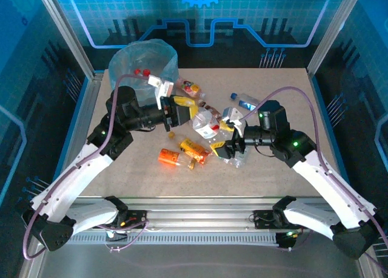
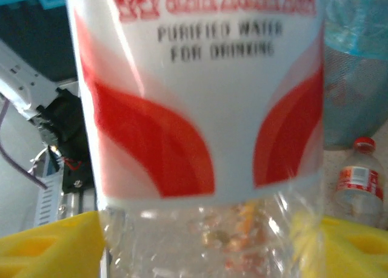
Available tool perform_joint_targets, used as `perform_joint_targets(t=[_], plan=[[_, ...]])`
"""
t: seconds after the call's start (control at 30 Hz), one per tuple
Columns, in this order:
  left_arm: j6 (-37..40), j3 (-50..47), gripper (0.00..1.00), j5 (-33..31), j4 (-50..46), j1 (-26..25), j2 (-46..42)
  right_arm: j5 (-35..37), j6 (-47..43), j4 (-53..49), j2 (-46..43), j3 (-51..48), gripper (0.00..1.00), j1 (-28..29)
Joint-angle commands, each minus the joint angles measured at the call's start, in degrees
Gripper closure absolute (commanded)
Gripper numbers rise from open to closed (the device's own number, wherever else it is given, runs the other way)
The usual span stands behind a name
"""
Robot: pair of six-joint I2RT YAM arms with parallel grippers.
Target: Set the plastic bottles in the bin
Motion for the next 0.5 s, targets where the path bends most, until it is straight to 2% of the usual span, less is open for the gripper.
perform_joint_targets(t=[0.0, 0.13, 0.23, 0.33, 0.47], plan=[[2.65, 7.27, 1.0, -12.39, -2.45, 0.03, 1.26, 5.66, 1.76, 2.48, 0.07, 2.39, 0.14, -0.22], [10.01, 20.76, 1.0, -24.83, -13.69, 0.48, 6.5, 9.46, 2.19, 4.14, 1.31, 4.46, 0.06, -0.16], [14.04, 32.8, 1.0, -32.57, -21.41, 2.96, 12.29, 12.66, 1.32, 3.98, 3.53, 6.84, 0.04, -0.06], [12.76, 42.66, 1.0, -32.68, -26.01, 9.67, 17.99, 15.4, -0.87, 2.97, 6.75, 9.38, 0.03, 0.03], [13.09, 55.48, 1.0, -34.89, -32.81, 17.58, 26.0, 15.49, -3.21, 0.94, 11.46, 13.0, 0.03, 0.23]])
